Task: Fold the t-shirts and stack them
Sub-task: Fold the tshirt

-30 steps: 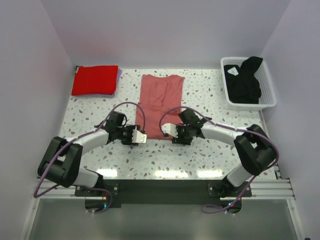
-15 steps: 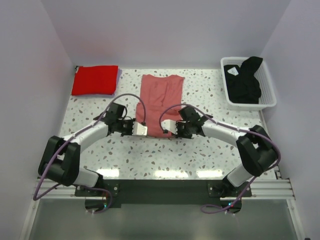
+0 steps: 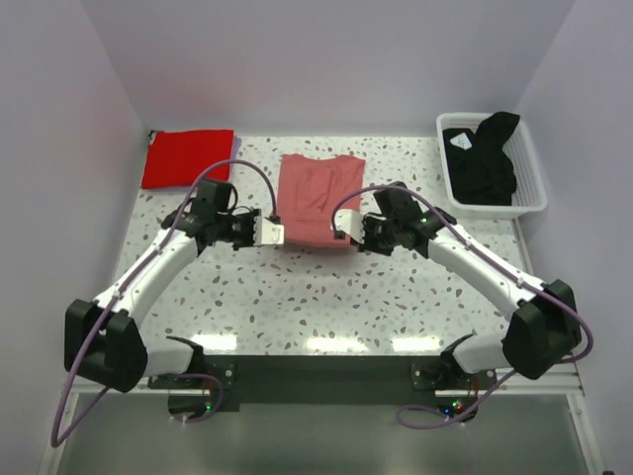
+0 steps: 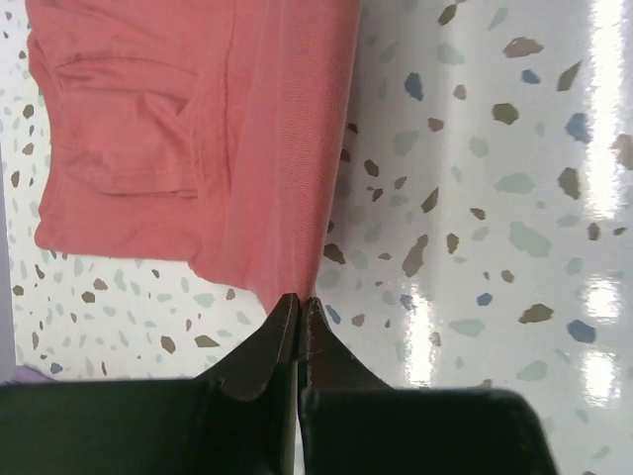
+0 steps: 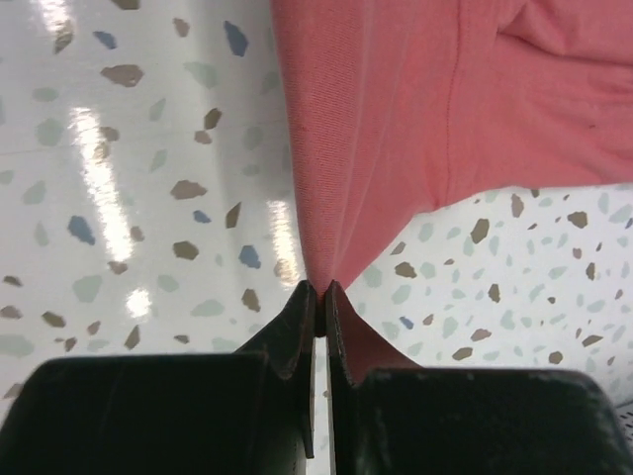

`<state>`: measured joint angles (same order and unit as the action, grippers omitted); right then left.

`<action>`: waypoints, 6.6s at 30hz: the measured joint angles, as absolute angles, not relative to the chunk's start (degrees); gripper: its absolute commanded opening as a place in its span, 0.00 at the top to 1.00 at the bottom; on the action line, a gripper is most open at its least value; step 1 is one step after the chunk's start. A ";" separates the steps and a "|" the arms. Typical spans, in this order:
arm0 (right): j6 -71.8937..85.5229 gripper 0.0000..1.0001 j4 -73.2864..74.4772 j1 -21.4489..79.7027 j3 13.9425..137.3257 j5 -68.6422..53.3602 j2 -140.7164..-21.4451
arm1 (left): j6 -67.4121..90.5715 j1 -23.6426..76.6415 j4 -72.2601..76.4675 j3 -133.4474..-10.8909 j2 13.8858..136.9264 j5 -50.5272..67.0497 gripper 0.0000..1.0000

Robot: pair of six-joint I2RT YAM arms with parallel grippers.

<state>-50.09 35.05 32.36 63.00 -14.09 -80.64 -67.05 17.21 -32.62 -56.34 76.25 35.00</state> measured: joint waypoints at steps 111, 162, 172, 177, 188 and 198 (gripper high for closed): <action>-10.72 0.93 47.31 19.55 92.38 -45.52 -123.59 | -40.99 36.18 -29.12 -65.41 106.61 42.78 0.83; -27.38 0.96 69.19 30.94 101.45 -56.49 -138.02 | -47.62 55.61 9.85 -32.86 79.48 4.21 1.00; -27.99 0.97 70.67 31.00 101.45 -56.93 -140.97 | -48.99 56.71 10.68 -32.86 78.87 3.38 1.00; -28.77 0.97 70.98 31.00 101.45 -56.93 -140.97 | -50.26 56.77 12.08 -32.88 78.74 3.22 1.00; -29.74 0.97 71.31 31.00 101.45 -56.93 -140.97 | -53.10 56.77 14.35 -33.08 78.72 3.22 1.00; -30.96 0.96 72.49 30.98 101.82 -56.64 -141.25 | -54.26 56.77 18.09 -33.08 78.76 2.92 1.00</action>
